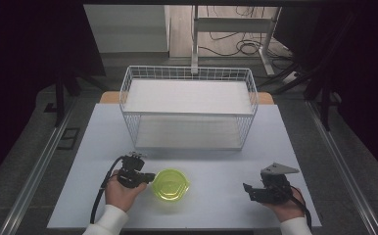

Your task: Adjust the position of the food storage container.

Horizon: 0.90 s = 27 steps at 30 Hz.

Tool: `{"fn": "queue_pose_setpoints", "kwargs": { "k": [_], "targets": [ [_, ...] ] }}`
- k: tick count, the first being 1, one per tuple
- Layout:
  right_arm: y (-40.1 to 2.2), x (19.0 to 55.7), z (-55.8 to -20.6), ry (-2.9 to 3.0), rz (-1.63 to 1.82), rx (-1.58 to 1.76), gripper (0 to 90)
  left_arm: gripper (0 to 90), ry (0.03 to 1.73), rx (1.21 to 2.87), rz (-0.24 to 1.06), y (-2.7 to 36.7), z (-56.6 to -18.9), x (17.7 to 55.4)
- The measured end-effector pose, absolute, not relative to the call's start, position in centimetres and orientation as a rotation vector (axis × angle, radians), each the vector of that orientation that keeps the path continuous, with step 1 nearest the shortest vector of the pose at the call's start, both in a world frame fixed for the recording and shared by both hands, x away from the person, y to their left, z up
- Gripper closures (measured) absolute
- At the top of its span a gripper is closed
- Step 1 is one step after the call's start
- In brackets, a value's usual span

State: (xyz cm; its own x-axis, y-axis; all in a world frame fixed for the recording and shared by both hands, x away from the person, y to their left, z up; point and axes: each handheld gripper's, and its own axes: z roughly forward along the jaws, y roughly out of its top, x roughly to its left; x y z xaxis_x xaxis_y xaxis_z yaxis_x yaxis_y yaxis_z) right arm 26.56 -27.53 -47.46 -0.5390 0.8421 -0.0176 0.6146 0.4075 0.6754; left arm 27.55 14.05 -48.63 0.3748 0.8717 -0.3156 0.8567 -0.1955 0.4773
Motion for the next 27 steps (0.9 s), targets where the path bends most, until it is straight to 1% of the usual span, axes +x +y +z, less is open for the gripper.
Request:
{"fn": "queue_pose_setpoints", "kwargs": {
  "k": [6, 7, 11, 14, 17, 21, 22, 23, 24, 27],
  "targets": [
    [-27.6, 26.6, -47.5, 2.313, 0.881, 1.258, 24.0, 88.7, 1.467, 2.058, 0.028, 13.7, -48.6, 27.6],
    [-27.7, 26.6, -47.5, 2.312, 0.881, 1.258, 24.0, 86.6, 1.460, 2.055, 0.029, 13.8, -48.6, 27.6],
    [-27.7, 26.6, -47.4, 2.309, 0.884, 1.257, 24.0, 85.5, 1.443, 2.016, 0.053, 14.9, -47.9, 27.4],
    [-27.8, 26.6, -47.4, 2.308, 0.883, 1.258, 24.0, 86.7, 1.430, 1.993, 0.070, 15.7, -47.3, 27.1],
    [-27.9, 26.6, -47.4, 2.307, 0.882, 1.262, 24.0, 89.5, 1.359, 1.990, 0.078, 16.5, -45.9, 25.7],
    [-27.7, 26.6, -47.5, 2.306, 0.882, 1.260, 24.0, 90.0, 1.221, 2.058, 0.047, 15.4, -44.6, 23.5],
    [-27.7, 26.6, -47.5, 2.306, 0.882, 1.260, 24.0, 90.0, 1.221, 2.058, 0.047, 15.4, -44.6, 23.5],
    [-27.7, 26.6, -47.5, 2.309, 0.879, 1.261, 24.0, 90.0, 1.174, 2.097, 0.025, 14.3, -44.5, 22.8],
    [-27.7, 26.6, -47.5, 2.309, 0.879, 1.261, 24.0, 90.0, 1.174, 2.097, 0.025, 14.3, -44.5, 22.8],
    [-27.5, 26.6, -47.5, 2.312, 0.882, 1.258, 24.0, 90.0, 1.094, 2.181, -0.027, 11.8, -45.1, 21.9]
  ]
}}
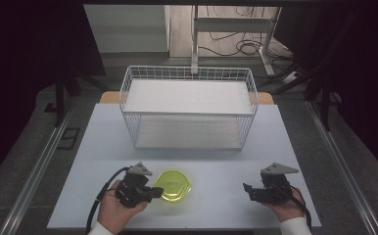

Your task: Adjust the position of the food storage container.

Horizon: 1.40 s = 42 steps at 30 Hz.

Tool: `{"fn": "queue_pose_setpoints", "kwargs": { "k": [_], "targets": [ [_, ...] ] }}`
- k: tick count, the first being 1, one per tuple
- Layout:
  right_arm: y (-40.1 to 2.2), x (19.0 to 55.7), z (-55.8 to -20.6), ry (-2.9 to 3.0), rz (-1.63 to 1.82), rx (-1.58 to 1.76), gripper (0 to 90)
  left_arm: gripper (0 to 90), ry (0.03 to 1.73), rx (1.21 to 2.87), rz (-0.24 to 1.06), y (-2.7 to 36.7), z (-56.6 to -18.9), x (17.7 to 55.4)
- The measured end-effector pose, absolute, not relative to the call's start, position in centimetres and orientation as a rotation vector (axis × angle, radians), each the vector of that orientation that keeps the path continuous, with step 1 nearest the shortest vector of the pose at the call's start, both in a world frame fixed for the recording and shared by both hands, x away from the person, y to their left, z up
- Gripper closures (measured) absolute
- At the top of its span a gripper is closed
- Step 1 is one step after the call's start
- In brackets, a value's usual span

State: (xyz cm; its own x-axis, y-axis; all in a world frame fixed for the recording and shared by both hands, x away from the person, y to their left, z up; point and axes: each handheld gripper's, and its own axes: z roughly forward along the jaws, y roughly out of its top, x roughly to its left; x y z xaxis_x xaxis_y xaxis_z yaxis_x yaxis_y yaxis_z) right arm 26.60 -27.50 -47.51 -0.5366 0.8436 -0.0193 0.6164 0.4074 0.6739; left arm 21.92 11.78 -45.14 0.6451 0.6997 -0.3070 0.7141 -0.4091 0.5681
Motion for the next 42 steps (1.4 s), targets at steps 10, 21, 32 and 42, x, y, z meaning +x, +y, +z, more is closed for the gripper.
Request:
{"fn": "queue_pose_setpoints", "kwargs": {
  "k": [10, 21, 32, 42],
  "targets": [
    [-27.9, 26.6, -47.5, 2.307, 0.882, 1.264, 24.0, 90.0, 0.987, 2.314, -0.075, 7.4, -47.0, 21.0],
    [-27.8, 26.6, -47.6, 2.310, 0.880, 1.266, 23.9, 90.0, 0.997, 2.314, -0.090, 6.0, -47.9, 22.0],
    [-27.9, 26.6, -47.5, 2.310, 0.879, 1.262, 24.0, 90.0, 1.000, 2.313, -0.078, 4.3, -48.3, 22.9],
    [-28.0, 26.6, -47.5, 2.311, 0.878, 1.259, 23.9, 90.0, 1.030, 2.286, -0.062, 3.7, -48.6, 23.8]
  ]
}}
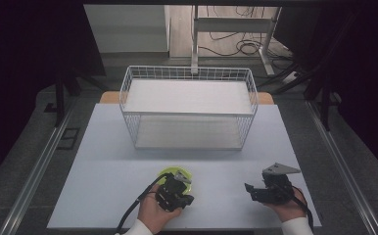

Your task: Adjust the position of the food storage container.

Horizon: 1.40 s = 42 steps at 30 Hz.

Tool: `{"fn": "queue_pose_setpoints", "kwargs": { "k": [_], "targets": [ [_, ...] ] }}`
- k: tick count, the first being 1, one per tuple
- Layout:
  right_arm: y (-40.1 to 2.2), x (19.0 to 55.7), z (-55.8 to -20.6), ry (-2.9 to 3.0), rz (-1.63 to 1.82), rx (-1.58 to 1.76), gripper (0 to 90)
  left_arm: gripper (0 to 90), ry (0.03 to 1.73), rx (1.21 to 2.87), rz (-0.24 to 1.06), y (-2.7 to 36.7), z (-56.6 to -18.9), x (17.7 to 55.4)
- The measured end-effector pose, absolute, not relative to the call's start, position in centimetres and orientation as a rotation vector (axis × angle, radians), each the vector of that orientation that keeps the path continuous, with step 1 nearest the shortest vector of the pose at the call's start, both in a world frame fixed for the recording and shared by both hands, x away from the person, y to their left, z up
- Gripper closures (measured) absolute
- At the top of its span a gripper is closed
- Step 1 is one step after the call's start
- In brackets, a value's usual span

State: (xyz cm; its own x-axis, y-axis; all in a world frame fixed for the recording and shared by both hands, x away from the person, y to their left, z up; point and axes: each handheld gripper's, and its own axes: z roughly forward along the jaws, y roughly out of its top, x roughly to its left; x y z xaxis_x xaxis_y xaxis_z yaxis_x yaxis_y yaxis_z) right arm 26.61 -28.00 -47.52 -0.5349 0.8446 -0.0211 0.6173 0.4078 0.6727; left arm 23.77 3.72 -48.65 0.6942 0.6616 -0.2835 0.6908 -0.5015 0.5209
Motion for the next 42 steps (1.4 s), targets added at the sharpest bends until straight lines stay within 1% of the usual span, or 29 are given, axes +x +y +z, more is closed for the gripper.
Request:
{"fn": "queue_pose_setpoints", "kwargs": {
  "k": [8, 13, 17, 20, 24, 26, 28, 31, 35, 42],
  "targets": [
    [-27.9, 26.6, -47.5, 2.310, 0.880, 1.257, 23.9, 90.0, 1.019, 2.251, -0.056, 4.2, -48.2, 23.1],
    [-28.0, 26.5, -47.4, 2.310, 0.882, 1.256, 23.9, 89.8, 1.033, 2.188, -0.031, 6.6, -46.7, 22.2],
    [-27.9, 26.5, -47.4, 2.306, 0.890, 1.255, 23.6, 81.4, 1.066, 2.109, -0.002, 9.3, -45.8, 21.8],
    [-27.7, 26.5, -47.5, 2.308, 0.891, 1.246, 23.4, 66.5, 1.103, 2.051, 0.018, 11.0, -45.3, 21.9],
    [-27.6, 26.5, -47.5, 2.310, 0.892, 1.242, 23.1, 48.6, 1.150, 1.993, 0.063, 13.3, -44.8, 22.3],
    [-27.6, 26.4, -47.5, 2.309, 0.894, 1.241, 22.9, 42.6, 1.176, 1.969, 0.076, 14.2, -44.7, 22.5],
    [-27.6, 26.4, -47.5, 2.306, 0.898, 1.244, 22.6, 38.4, 1.205, 1.954, 0.089, 15.0, -44.9, 22.8],
    [-27.7, 26.5, -47.4, 2.298, 0.908, 1.252, 22.1, 35.0, 1.242, 1.936, 0.101, 16.0, -45.2, 23.0],
    [-27.7, 26.5, -47.4, 2.290, 0.923, 1.267, 21.1, 32.8, 1.255, 1.934, 0.103, 16.4, -45.5, 23.1],
    [-27.7, 26.5, -47.3, 2.284, 0.943, 1.285, 20.3, 31.8, 1.272, 1.933, 0.093, 16.7, -46.0, 23.4]
  ]
}}
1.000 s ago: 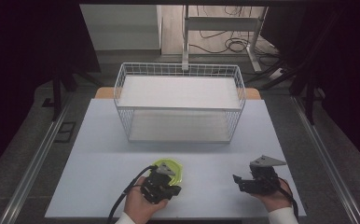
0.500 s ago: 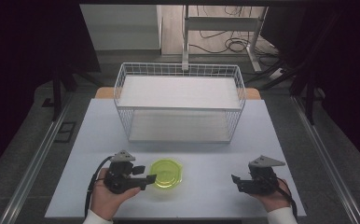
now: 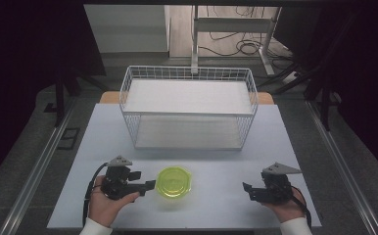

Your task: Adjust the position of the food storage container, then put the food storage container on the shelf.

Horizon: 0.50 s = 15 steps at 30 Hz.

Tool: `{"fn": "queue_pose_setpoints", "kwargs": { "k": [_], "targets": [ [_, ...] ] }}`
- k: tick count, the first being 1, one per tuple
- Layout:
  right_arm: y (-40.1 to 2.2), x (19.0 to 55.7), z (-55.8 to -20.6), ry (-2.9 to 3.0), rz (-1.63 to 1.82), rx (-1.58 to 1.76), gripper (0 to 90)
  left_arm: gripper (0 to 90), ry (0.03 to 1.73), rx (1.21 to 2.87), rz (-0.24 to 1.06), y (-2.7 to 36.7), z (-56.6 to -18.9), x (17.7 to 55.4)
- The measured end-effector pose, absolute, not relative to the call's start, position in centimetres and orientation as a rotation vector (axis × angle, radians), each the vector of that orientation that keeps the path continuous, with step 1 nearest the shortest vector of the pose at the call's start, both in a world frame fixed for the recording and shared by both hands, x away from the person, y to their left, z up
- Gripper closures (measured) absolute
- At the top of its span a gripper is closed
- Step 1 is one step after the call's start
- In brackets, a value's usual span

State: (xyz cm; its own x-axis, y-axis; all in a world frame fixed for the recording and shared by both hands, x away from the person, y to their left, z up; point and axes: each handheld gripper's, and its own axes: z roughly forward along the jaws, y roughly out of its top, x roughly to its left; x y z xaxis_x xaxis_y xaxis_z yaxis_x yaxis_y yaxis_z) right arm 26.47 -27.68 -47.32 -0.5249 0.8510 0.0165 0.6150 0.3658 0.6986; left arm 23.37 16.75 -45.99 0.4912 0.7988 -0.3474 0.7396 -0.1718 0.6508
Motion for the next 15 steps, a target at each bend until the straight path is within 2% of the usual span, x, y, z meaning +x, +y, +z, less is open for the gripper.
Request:
{"fn": "queue_pose_setpoints", "kwargs": {
  "k": [5, 15],
  "targets": [
    [-27.6, 26.5, -47.2, 2.280, 0.984, 1.308, 19.9, 31.0, 1.280, 1.916, 0.086, 17.1, -45.9, 23.6],
    [-25.4, 26.2, -46.1, 2.330, 1.229, 1.357, 23.7, 33.5, 1.272, 1.835, -0.025, 18.0, -46.2, 24.8]
  ]
}}
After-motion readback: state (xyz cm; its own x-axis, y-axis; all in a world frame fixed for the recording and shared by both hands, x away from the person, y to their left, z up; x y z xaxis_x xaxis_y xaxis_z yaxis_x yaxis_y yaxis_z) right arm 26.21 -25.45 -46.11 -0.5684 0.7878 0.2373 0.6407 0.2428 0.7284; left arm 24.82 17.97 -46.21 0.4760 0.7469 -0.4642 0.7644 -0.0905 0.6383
